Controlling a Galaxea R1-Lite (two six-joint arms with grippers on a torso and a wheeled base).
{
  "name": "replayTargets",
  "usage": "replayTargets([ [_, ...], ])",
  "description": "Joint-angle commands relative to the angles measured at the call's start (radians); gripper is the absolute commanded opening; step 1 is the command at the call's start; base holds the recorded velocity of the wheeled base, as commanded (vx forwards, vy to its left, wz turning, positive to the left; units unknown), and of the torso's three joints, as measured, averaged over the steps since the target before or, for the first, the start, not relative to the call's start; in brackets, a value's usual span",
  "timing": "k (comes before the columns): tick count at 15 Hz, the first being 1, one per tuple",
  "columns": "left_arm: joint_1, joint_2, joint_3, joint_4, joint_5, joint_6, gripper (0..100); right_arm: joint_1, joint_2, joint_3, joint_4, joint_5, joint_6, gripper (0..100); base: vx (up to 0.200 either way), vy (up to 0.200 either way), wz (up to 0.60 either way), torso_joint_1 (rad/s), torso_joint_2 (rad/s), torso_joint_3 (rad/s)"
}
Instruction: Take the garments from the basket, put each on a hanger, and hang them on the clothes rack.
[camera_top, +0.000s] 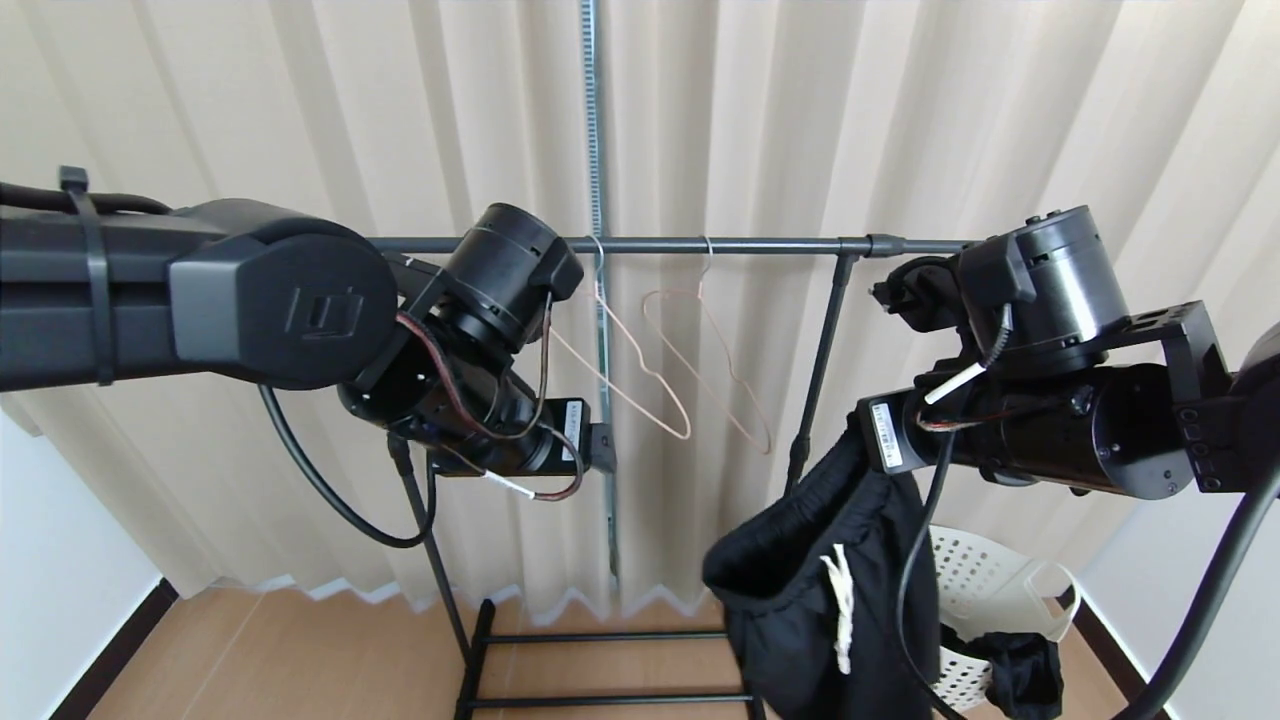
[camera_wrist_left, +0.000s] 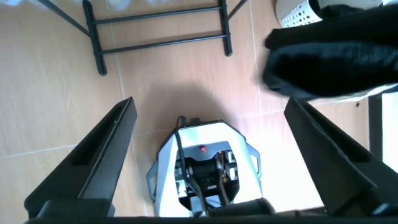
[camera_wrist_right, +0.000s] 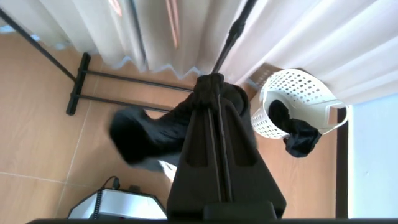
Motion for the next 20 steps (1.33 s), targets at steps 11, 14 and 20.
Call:
replayTargets([
  [11, -0.007, -0.016, 0.116, -0.049, 0.074, 0.02, 100, -0.137, -0.065, 0.013, 0.0, 0.0, -0.096, 0, 0.0, -0.018, 0.0, 0.0, 0.0, 0.0],
  [14, -0.021, -0.008, 0.13, -0.09, 0.075, 0.02, 100, -0.139, -0.068, 0.015, 0.001, 0.0, -0.101, 0, 0.067, -0.2, 0.0, -0.004, 0.0, 0.004],
  [20, -0.012, 0.007, 0.127, -0.118, 0.083, 0.008, 100, -0.137, -0.068, 0.031, 0.0, 0.0, -0.114, 0, 0.167, -0.033, 0.0, 0.0, 0.0, 0.004],
])
